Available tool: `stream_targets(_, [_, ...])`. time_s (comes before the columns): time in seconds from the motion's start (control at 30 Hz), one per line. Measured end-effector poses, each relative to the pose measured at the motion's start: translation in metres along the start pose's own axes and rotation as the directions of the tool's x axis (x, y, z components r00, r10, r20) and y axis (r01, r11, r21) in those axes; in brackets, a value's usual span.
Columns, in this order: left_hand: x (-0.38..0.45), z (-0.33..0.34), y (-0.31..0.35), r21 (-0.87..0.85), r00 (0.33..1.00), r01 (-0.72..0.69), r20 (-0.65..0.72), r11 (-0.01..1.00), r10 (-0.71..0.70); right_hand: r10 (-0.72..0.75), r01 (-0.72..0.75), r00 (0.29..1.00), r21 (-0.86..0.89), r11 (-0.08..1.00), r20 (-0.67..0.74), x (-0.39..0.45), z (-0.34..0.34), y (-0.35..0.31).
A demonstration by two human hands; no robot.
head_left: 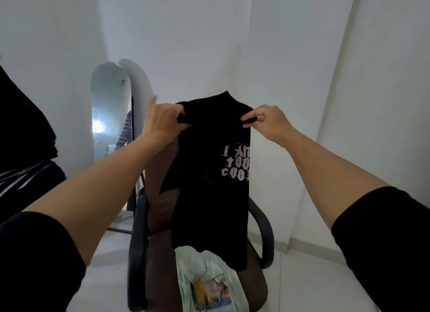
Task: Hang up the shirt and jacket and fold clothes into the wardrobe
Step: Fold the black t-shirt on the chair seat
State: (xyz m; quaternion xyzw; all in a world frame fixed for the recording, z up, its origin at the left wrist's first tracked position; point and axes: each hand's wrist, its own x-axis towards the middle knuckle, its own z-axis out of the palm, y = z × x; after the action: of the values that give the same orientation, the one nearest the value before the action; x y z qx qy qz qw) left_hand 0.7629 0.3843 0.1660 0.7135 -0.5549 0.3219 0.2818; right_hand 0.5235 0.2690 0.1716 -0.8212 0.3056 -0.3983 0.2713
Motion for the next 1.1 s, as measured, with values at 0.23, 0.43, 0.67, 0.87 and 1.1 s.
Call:
stream_targets(0.23, [-0.041, -0.020, 0.032, -0.251, 0.981, 0.172, 0.135, 0.953, -0.141, 0.082, -0.085, 0.993, 0.030, 0.996, 0.083, -0.026, -0.007, 0.007])
stream_targets(0.43, [-0.077, 0.006, 0.036, -0.198, 0.939, 0.279, 0.263, 0.940, -0.223, 0.220, -0.226, 0.940, -0.009, 0.974, 0.261, -0.056, 0.008, 0.035])
stream_targets(0.67, [-0.117, 0.091, 0.026, -0.140, 0.894, 0.351, 0.346, 0.926, -0.286, 0.295, -0.291, 0.870, -0.071, 0.954, 0.394, -0.060, 0.061, 0.094])
stream_targets(0.87, [-0.120, 0.209, -0.002, -0.116, 0.831, 0.438, 0.430, 0.892, -0.352, 0.396, -0.387, 0.814, -0.112, 0.915, 0.425, -0.010, 0.131, 0.184])
stream_targets(1.1, [-0.079, 0.354, -0.054, -0.065, 0.772, 0.450, 0.530, 0.890, -0.352, 0.467, -0.407, 0.770, -0.228, 0.884, 0.434, 0.074, 0.218, 0.279])
